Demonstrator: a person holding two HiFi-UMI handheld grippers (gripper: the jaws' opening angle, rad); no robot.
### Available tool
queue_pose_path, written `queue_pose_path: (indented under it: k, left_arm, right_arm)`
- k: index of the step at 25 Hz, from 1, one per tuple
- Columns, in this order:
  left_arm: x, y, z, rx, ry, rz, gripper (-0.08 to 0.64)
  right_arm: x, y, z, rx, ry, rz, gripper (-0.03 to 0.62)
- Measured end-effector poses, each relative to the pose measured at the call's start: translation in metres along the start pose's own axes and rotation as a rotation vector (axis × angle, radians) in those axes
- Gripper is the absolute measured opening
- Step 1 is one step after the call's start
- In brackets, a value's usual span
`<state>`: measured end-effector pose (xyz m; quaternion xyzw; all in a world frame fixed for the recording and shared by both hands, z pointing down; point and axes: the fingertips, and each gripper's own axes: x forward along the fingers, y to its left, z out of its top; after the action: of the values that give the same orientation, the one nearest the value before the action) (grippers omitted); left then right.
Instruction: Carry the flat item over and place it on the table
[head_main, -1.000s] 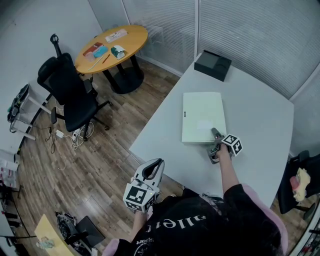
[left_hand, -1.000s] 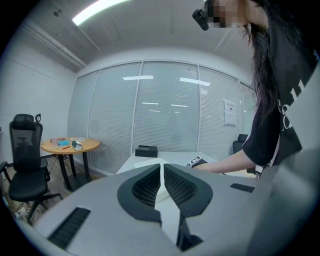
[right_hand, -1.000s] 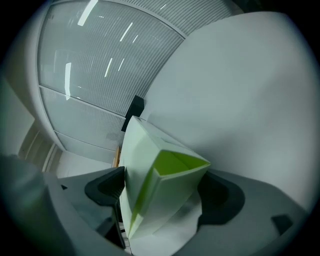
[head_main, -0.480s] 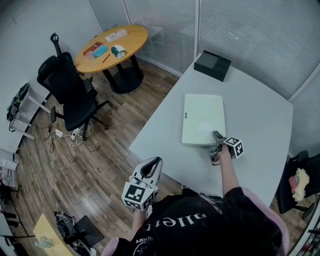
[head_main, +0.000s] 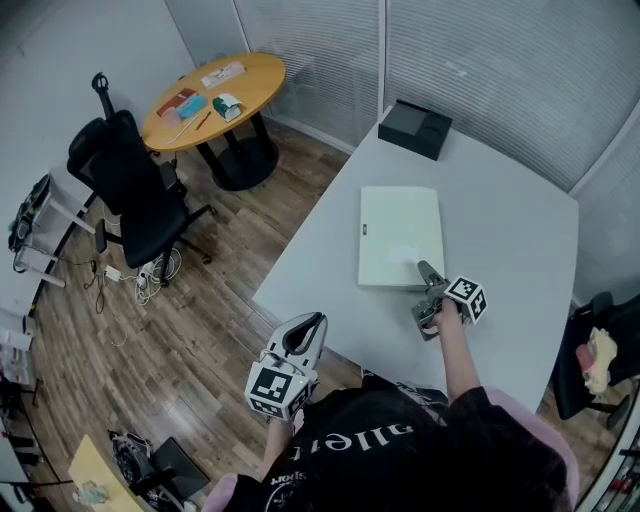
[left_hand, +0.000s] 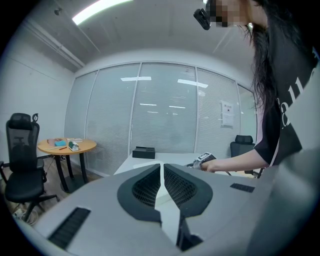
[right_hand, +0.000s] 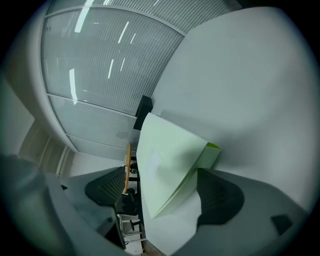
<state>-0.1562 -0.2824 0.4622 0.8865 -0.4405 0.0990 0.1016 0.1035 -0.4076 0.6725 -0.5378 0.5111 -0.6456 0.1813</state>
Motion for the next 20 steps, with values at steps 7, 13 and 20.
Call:
queue_pose_path:
  k: [7, 13, 20]
  left_arm:
    - [-0.002, 0.001, -0.002, 0.003, -0.003, -0.004, 0.040]
    - [-0.012, -0.001, -0.001, 0.007, -0.011, -0.016, 0.040]
    - [-0.024, -0.010, -0.003, 0.015, -0.015, -0.041, 0.040]
  right_arm:
    - [-0.025, 0.063, -0.021, -0.218, 0.057, 0.227, 0.425]
    - [-0.060, 0.130, -0.055, -0.510, 0.076, 0.413, 0.423]
    - [-0.096, 0.166, -0.108, -0.920, 0.105, 0.499, 0.423]
